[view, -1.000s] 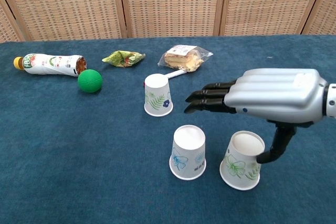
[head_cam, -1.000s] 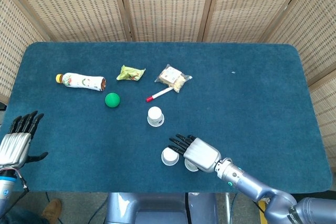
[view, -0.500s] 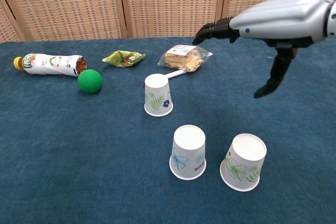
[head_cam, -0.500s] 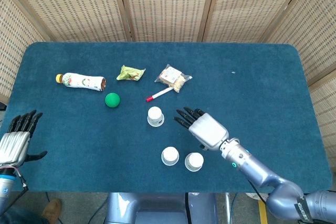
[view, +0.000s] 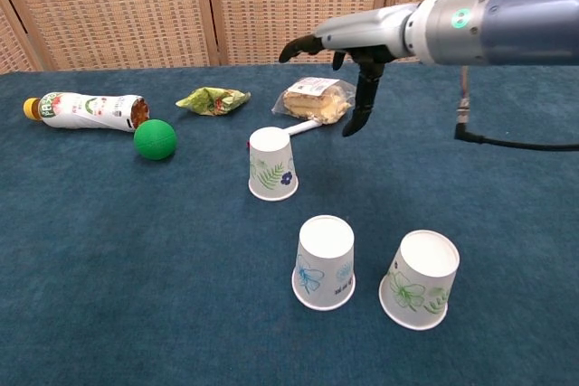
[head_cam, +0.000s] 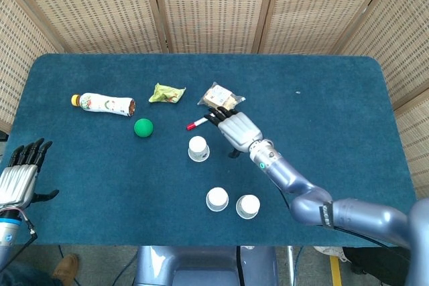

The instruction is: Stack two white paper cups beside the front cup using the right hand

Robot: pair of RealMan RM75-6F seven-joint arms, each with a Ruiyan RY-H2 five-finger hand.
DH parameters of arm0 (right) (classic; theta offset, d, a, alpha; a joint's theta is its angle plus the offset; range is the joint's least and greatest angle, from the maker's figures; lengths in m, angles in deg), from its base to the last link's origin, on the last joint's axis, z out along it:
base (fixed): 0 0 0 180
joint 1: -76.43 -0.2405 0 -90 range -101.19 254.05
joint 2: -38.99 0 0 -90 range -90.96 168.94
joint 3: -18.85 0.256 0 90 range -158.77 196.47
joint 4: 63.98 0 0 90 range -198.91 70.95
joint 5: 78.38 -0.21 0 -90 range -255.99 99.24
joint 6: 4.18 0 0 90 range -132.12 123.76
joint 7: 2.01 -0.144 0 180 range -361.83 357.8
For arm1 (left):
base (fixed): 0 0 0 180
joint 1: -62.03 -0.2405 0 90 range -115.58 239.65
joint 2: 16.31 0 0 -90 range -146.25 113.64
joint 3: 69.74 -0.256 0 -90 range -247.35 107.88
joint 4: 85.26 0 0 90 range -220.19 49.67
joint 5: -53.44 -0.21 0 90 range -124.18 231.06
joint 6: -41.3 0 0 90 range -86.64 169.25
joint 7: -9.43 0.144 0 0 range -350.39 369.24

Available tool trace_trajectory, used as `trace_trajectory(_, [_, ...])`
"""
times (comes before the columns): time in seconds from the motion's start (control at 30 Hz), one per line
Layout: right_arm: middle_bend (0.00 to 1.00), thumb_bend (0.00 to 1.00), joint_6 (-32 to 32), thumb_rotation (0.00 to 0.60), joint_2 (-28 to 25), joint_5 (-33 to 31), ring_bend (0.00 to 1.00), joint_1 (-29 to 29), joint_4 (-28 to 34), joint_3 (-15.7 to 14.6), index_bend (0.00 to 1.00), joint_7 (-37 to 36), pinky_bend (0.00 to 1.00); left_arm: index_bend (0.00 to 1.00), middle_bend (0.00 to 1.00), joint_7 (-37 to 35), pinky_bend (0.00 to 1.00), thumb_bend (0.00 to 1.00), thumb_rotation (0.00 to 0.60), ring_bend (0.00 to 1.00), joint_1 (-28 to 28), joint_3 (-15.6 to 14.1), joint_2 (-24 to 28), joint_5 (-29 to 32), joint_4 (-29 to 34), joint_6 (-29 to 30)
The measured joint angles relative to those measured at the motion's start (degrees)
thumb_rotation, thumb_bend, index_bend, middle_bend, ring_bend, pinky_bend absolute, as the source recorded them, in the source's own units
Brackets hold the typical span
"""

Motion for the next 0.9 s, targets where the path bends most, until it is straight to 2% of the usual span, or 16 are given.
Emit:
trace_trajectory(0.2, [0.06, 0.00, 3.99, 0.600, 7.54, -3.11, 0.08, -5.49, -8.36, -0.48, 0.04, -1.45, 0.22, 0.00, 0.00, 0.23, 0.00, 0.00, 0.600, 0.00, 0.79, 0.65, -0.25, 2.27, -0.75, -1.54])
trace_trajectory(0.43, [0.15, 0.00, 5.58, 0.600, 13.38, -3.73, 0.15, -8.81, -15.26, -1.46, 0.19, -2.67, 0.23, 0.00, 0.00, 0.45, 0.00, 0.00, 0.600, 0.00, 1.67, 0.85, -0.65, 4.11, -1.87, -3.56])
trace_trajectory(0.5, [0.23, 0.02, 5.88, 0.600, 14.96, -3.93, 0.22, -9.53, -17.42, -1.94, 0.25, -2.85, 0.28, 0.00, 0.00, 0.46, 0.00, 0.00, 0.600, 0.00, 1.94, 0.89, -0.74, 4.46, -2.07, -3.92])
trace_trajectory(0.57, [0.37, 0.09, 6.11, 0.600, 16.14, -4.10, 0.35, -10.07, -19.10, -2.44, 0.35, -2.95, 0.41, 0.00, 0.00, 0.38, 0.00, 0.00, 0.600, 0.00, 1.98, 0.87, -0.73, 4.55, -2.10, -3.99])
trace_trajectory(0.67, [0.51, 0.20, 5.81, 0.600, 18.00, -3.97, 0.49, -10.58, -21.55, -3.01, 0.46, -3.26, 0.56, 0.00, 0.00, 0.29, 0.00, 0.00, 0.600, 0.00, 2.08, 0.83, -0.71, 4.73, -2.20, -4.17])
trace_trajectory(0.77, [0.55, 0.27, 4.10, 0.600, 19.28, -2.62, 0.55, -10.43, -23.01, -3.10, 0.50, -4.10, 0.63, 0.00, 0.00, 0.05, 0.00, 0.00, 0.600, 0.00, 2.16, 0.81, -0.67, 4.93, -2.30, -4.37])
trace_trajectory(0.9, [0.57, 0.34, 2.43, 0.600, 19.51, 0.04, 0.57, -9.40, -22.72, -2.63, 0.52, -6.88, 0.66, 0.00, 0.00, -0.12, 0.00, 0.00, 0.600, 0.00, 2.32, 0.78, -0.62, 4.98, -2.34, -4.58])
